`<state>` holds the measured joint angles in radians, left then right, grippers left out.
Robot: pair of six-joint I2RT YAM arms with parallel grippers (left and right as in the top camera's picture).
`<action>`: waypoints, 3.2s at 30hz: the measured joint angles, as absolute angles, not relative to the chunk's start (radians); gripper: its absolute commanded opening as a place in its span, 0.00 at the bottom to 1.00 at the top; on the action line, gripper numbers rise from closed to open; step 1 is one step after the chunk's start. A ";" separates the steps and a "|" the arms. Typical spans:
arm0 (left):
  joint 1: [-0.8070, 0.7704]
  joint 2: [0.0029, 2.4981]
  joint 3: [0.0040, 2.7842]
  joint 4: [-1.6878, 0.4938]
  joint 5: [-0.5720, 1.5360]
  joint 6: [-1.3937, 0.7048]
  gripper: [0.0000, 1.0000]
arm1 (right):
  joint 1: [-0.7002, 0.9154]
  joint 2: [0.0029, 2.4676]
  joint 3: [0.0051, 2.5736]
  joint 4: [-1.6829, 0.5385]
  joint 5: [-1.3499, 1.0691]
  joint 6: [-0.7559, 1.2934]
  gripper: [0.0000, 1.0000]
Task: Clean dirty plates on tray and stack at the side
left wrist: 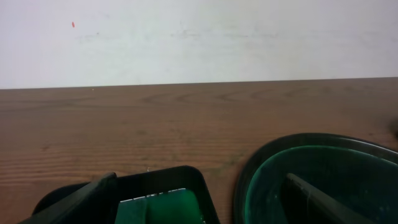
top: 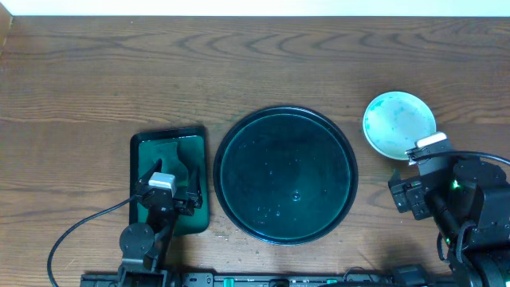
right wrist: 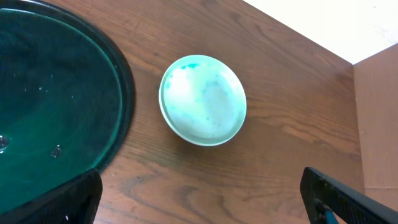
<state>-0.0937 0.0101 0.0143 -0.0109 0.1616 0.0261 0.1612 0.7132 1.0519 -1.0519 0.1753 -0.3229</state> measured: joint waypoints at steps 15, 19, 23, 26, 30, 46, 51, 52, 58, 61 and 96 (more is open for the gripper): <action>-0.094 0.010 0.015 -0.012 0.157 0.026 0.83 | 0.161 0.713 1.052 -1.052 0.175 -0.323 0.99; -0.094 0.010 0.015 -0.012 0.157 0.026 0.83 | 0.161 0.713 1.052 -1.052 0.175 -0.323 0.99; -0.094 0.010 0.015 -0.012 0.157 0.026 0.83 | 0.161 0.713 1.052 -1.052 0.175 -0.323 0.99; -0.094 0.010 0.015 -0.012 0.157 0.026 0.83 | 0.161 0.713 1.052 -1.052 0.175 -0.323 0.99; -0.094 0.010 0.015 -0.012 0.157 0.026 0.83 | 0.161 0.713 1.052 -1.052 0.175 -0.323 0.99; -0.094 0.010 0.015 -0.014 0.155 0.026 0.83 | 0.159 0.584 0.939 -0.821 0.025 -0.309 0.99; -0.094 0.010 0.016 -0.015 0.153 0.026 0.83 | 0.145 0.395 0.693 -0.536 -0.031 -0.184 0.99; -0.094 0.010 0.017 -0.015 0.152 0.026 0.83 | 0.141 0.359 0.638 -0.486 -0.037 -0.154 0.99; -0.094 0.010 0.017 -0.016 0.150 0.026 0.83 | 0.129 0.168 0.318 -0.234 -0.057 0.024 0.99; -0.094 0.010 0.017 -0.016 0.150 0.026 0.83 | 0.126 0.102 0.204 -0.172 -0.059 0.100 0.99; -0.094 0.010 0.017 -0.016 0.150 0.026 0.83 | 0.028 0.014 0.010 -0.060 -0.171 0.087 0.99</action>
<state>-0.0937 0.0101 0.0166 -0.0162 0.1505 0.0261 0.0280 0.0143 0.0097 -0.0597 -0.1711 0.0872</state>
